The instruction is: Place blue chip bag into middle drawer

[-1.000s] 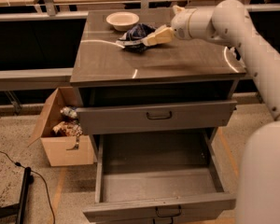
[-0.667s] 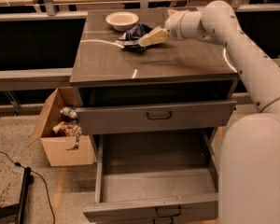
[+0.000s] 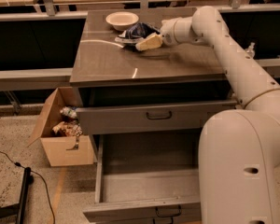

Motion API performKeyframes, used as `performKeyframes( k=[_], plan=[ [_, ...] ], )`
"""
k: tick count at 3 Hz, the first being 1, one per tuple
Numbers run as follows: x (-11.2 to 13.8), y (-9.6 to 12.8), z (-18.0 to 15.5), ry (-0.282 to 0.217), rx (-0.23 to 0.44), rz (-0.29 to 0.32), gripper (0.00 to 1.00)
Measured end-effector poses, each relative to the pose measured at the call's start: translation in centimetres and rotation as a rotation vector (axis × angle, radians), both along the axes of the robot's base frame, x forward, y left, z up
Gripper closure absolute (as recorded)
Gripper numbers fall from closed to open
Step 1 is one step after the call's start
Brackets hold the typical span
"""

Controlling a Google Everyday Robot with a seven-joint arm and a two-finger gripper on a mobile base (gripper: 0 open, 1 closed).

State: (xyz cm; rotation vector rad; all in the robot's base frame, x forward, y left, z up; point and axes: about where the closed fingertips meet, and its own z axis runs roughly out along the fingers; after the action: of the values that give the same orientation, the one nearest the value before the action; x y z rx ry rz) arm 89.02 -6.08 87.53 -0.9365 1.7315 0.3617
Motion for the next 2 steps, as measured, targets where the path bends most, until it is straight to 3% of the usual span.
performKeyframes(
  k=[1, 2],
  plan=[
    [0.2, 0.71, -0.71, 0.014, -0.001, 0.024, 0.31],
    [0.04, 1.38, -0.94, 0.02, -0.007, 0.051, 0.54]
  ],
)
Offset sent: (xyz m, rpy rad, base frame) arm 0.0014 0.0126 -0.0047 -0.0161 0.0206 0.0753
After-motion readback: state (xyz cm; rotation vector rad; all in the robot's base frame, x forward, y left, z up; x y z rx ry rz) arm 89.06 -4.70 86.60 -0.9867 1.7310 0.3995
